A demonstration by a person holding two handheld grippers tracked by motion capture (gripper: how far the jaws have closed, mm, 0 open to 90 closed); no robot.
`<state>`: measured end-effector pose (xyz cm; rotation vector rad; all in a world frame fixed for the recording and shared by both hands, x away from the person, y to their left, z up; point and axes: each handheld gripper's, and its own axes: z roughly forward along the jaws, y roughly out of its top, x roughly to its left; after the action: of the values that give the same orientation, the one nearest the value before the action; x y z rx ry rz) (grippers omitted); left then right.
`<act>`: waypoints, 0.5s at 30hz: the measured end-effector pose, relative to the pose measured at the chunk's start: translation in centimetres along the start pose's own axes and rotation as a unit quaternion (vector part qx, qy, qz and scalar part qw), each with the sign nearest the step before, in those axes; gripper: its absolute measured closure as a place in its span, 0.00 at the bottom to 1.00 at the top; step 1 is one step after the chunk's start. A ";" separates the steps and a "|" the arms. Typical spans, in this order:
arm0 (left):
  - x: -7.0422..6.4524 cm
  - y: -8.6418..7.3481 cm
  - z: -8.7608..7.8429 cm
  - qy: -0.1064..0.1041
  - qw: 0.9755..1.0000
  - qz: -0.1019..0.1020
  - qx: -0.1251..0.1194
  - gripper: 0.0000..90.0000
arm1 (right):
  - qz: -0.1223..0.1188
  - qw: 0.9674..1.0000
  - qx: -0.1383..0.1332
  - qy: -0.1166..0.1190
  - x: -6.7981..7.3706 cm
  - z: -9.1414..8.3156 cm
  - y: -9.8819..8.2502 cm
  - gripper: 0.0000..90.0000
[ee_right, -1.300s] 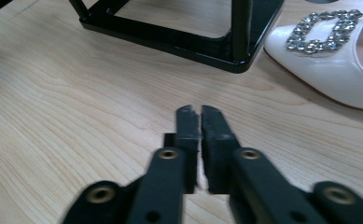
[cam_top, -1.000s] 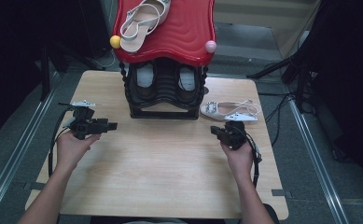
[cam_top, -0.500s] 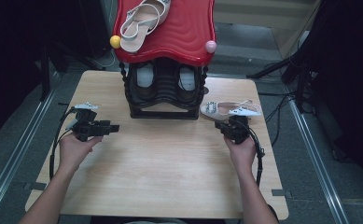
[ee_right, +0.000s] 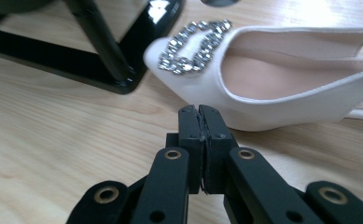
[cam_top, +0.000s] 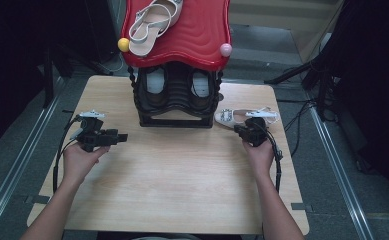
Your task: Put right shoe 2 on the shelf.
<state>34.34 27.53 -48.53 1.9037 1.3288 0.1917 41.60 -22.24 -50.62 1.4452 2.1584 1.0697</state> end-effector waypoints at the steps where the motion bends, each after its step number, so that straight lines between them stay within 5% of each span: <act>1: 0.0 0.0 0.0 0.000 1.000 0.001 -0.001 0.50 | -0.002 1.000 0.005 -0.004 -0.1 0.2 0.1 1.00; 10: -0.1 -0.1 0.0 0.006 1.000 0.002 -0.006 0.50 | -0.004 1.000 0.016 -0.019 -0.4 2.4 1.1 1.00; 15: -0.2 -0.1 0.0 0.005 1.000 0.005 -0.008 0.50 | 0.001 1.000 0.012 -0.008 -0.6 3.1 1.7 1.00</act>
<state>34.18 27.37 -48.49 1.8982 1.3205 0.2159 44.91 -21.14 -51.51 1.4614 2.1673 1.0324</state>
